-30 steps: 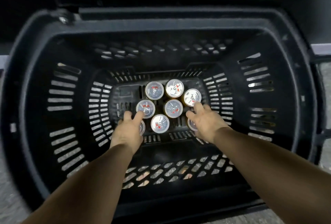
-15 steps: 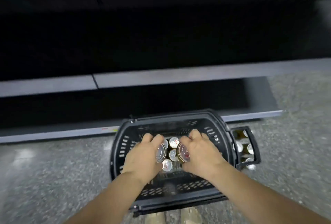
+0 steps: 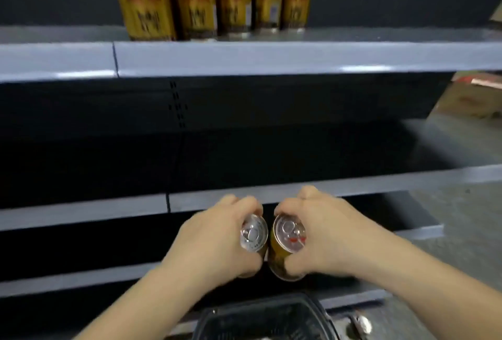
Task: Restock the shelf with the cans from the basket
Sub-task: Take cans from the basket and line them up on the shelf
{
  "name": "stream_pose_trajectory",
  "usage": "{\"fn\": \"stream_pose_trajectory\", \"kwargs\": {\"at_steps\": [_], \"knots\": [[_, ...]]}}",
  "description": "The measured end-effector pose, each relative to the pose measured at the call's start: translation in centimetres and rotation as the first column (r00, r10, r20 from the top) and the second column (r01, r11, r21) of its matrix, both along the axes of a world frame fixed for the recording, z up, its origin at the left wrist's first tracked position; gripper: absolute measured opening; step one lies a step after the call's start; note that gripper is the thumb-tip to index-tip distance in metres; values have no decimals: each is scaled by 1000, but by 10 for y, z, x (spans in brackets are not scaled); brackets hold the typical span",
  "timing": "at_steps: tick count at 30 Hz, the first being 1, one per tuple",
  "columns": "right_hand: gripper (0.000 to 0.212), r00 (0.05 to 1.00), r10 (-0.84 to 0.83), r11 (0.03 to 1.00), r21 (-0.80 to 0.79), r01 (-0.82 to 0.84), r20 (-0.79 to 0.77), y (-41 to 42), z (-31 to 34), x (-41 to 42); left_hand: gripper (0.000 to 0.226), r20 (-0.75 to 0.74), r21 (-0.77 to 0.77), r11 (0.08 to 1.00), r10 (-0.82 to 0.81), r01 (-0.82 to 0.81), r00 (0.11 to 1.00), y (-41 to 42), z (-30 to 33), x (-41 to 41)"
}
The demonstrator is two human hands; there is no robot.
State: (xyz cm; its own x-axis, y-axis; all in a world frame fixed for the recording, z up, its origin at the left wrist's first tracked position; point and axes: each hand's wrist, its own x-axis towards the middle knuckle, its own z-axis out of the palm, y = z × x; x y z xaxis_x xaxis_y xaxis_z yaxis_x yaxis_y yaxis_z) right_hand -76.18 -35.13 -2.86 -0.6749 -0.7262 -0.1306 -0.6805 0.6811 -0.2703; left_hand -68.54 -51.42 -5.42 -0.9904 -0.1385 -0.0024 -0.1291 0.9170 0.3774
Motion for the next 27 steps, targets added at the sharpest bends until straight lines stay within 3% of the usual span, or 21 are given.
{"fn": "stream_pose_trajectory", "kwargs": {"at_steps": [4, 9, 14, 18, 20, 27], "knots": [[57, 998, 15, 993, -117, -21, -54, -2, 91, -9, 51, -128, -6, 999, -37, 36, 991, -11, 94, -10], [63, 996, 53, 970, -231, -69, -72, -9, 181, -41, 53, -181, 59, 997, -40, 51, 983, -20, 192, -36], [67, 996, 92, 924, -371, -87, -6, -17, 247, -90, 50, -249, 77, 997, 5, 14, 968, -27, 268, -75], [70, 989, 59, 894, -433, -114, -139, -38, 274, -133, 51, -292, 100, 994, 70, -43, 954, -38, 296, -119], [70, 988, 44, 903, -416, -102, -147, -50, 279, -156, 52, -261, 131, 989, 105, -72, 960, -45, 299, -145], [60, 985, -26, 937, -346, -35, -172, -83, 251, -225, 54, -149, 25, 994, 107, -105, 983, -70, 278, -217]]}}
